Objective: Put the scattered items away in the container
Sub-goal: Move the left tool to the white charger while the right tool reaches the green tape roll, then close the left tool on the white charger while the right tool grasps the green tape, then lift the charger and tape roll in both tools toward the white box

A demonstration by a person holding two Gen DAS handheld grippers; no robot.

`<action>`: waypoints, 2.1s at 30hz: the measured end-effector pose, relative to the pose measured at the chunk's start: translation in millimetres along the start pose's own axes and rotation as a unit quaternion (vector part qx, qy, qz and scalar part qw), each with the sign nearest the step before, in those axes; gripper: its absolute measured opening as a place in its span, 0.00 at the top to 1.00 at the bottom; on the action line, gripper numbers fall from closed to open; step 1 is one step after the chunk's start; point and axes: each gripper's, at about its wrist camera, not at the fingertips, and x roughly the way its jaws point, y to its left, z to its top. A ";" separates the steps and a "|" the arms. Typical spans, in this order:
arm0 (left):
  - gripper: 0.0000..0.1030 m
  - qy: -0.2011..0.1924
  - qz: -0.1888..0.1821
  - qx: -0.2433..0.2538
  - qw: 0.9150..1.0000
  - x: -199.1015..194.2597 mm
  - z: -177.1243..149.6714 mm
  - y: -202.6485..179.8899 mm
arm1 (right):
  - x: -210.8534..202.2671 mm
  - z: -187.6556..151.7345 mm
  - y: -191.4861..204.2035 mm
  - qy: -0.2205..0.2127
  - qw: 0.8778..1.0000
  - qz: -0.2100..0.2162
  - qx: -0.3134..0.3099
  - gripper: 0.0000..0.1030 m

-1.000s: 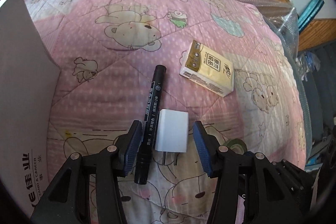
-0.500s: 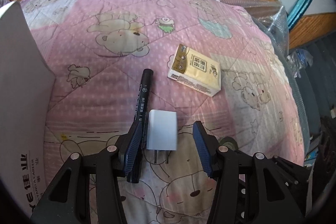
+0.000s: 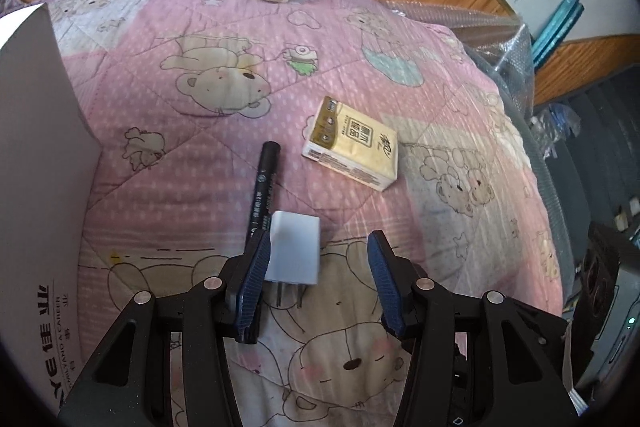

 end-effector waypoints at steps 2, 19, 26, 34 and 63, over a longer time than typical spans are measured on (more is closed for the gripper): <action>0.48 0.010 0.016 0.008 1.000 9.3 0.3 -2.8 | -0.2 -0.5 0.4 0.000 1.000 -0.001 -0.001 0.59; 0.69 0.011 0.071 0.038 0.997 31.9 -1.2 -1.5 | 4.4 -0.1 -11.0 0.005 1.000 0.019 0.020 0.81; 0.67 0.007 0.101 0.062 0.993 35.7 -3.3 -10.8 | 9.0 -1.3 -12.0 0.004 0.999 0.032 0.026 0.78; 0.69 0.020 0.084 0.038 0.996 27.9 -1.7 -1.7 | 7.0 -1.5 -15.1 -0.002 0.998 0.038 0.040 0.84; 0.70 -0.016 0.057 -0.033 0.998 -72.1 -45.1 6.1 | -33.8 -7.1 26.4 -0.025 0.994 0.103 0.005 0.85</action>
